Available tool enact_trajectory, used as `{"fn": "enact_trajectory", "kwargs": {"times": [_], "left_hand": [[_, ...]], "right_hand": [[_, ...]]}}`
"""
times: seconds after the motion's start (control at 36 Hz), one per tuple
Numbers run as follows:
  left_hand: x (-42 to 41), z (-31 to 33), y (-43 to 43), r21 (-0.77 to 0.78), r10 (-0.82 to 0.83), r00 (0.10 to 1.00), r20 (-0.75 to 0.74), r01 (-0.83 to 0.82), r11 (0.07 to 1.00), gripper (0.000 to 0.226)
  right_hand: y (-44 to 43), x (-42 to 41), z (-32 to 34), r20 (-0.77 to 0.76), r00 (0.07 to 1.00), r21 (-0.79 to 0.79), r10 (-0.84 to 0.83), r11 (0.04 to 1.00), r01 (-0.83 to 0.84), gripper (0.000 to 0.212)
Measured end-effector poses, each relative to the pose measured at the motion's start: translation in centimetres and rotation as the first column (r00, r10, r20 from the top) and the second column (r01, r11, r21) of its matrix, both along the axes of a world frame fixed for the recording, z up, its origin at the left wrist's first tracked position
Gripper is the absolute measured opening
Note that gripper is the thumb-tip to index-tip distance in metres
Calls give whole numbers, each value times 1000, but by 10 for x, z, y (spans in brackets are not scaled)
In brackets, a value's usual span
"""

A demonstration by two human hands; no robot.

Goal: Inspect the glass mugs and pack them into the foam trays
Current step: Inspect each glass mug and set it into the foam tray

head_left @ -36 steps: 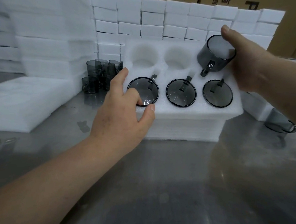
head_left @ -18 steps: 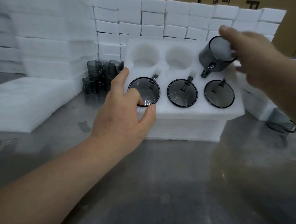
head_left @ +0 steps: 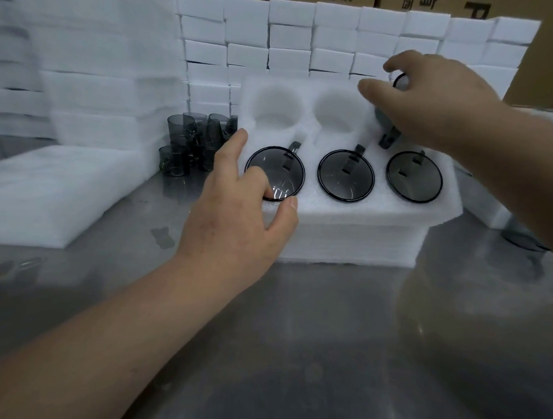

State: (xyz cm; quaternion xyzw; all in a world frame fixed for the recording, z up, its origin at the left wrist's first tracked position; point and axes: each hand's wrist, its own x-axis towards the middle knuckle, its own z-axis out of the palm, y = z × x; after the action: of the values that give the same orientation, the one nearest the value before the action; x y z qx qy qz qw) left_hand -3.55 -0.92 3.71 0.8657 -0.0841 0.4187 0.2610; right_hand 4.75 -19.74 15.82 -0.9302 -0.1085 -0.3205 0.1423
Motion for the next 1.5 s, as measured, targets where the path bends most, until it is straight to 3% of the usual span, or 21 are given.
{"fn": "enact_trajectory", "kwargs": {"times": [0.25,0.64,0.75,0.83,0.94,1.11,1.5], "left_hand": [[1,0,-1,-42,-18,1000,-26,17,999,29],[3,-2,-1,-49,-46,999,17,47,998,25],[4,-1,-2,-51,-50,999,12,51,997,26],[3,0,-2,-49,-56,998,13,56,997,26],[4,-2,-2,-37,-50,998,30,51,998,30],[5,-3,0,-68,-72,997,34,74,995,26],[11,-3,-2,-110,-70,998,8,70,991,25]], "right_hand": [[2,7,-3,24,1000,-30,-20,999,20,53],[2,11,-7,-46,999,-131,-29,991,23,66],[3,11,-9,-104,994,34,-14,999,18,64],[1,19,-2,-166,983,220,85,974,-47,46],[0,31,16,-187,982,354,15,934,53,38],[8,41,12,-204,978,197,32,980,9,53],[12,56,-5,-211,977,28,-37,999,44,46]]}}
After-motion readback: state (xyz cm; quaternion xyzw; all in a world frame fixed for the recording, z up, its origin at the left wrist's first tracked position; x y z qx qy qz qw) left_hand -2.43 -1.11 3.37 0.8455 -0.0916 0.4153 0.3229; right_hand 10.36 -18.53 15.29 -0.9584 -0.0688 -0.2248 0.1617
